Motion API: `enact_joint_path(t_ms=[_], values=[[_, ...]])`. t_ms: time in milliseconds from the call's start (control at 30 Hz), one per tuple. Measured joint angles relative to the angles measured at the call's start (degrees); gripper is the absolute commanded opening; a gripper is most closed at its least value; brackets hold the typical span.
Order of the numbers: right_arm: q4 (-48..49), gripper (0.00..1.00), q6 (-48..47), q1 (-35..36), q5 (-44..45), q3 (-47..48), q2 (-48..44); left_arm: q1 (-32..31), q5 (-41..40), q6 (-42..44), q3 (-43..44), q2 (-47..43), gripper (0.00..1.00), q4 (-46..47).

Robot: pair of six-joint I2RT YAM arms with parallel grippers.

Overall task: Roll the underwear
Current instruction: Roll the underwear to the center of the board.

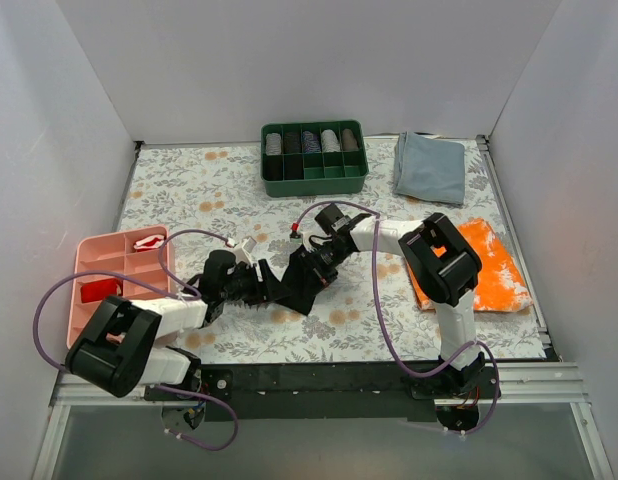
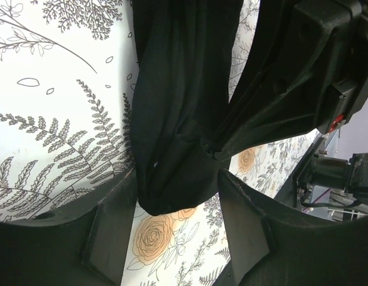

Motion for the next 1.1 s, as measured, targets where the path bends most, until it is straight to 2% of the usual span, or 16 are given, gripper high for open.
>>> enact_joint_path(t_ms=[100, 333, 467, 533, 567, 700, 767, 1100], values=[[-0.48, 0.01, -0.66, 0.00, 0.11, 0.24, 0.07, 0.00, -0.55, -0.17, 0.31, 0.59, 0.49, -0.02], [-1.14, 0.02, -1.14, -0.02, 0.35, 0.57, 0.17, 0.00, -1.44, -0.70, 1.40, 2.99, 0.33, 0.00], [-1.11, 0.15, -1.20, -0.09, 0.39, 0.55, 0.13, -0.02, -1.64, -1.49, 1.99, 4.63, 0.16, 0.00], [-0.20, 0.20, -1.01, -0.15, 0.63, -0.26, -0.59, -0.02, -1.33, -1.86, 2.43, 5.40, 0.13, -0.04], [0.66, 0.29, -0.83, -0.20, 1.20, -1.18, -1.49, -0.02, -1.14, -1.95, 2.75, 5.70, 0.09, -0.09], [6.36, 0.41, -0.44, -0.24, 6.47, -8.33, -8.68, -0.20, -0.81, -2.03, 3.98, 6.78, 0.06, -0.83], [8.22, 0.52, -0.04, -0.39, 10.19, -12.48, -13.64, -0.15, -0.74, -2.01, 4.48, 6.82, 0.04, -1.77], [14.38, 0.54, 2.05, 0.22, 31.56, -24.61, -35.01, -0.04, 1.25, -1.07, 9.57, 9.18, 0.00, -9.35]])
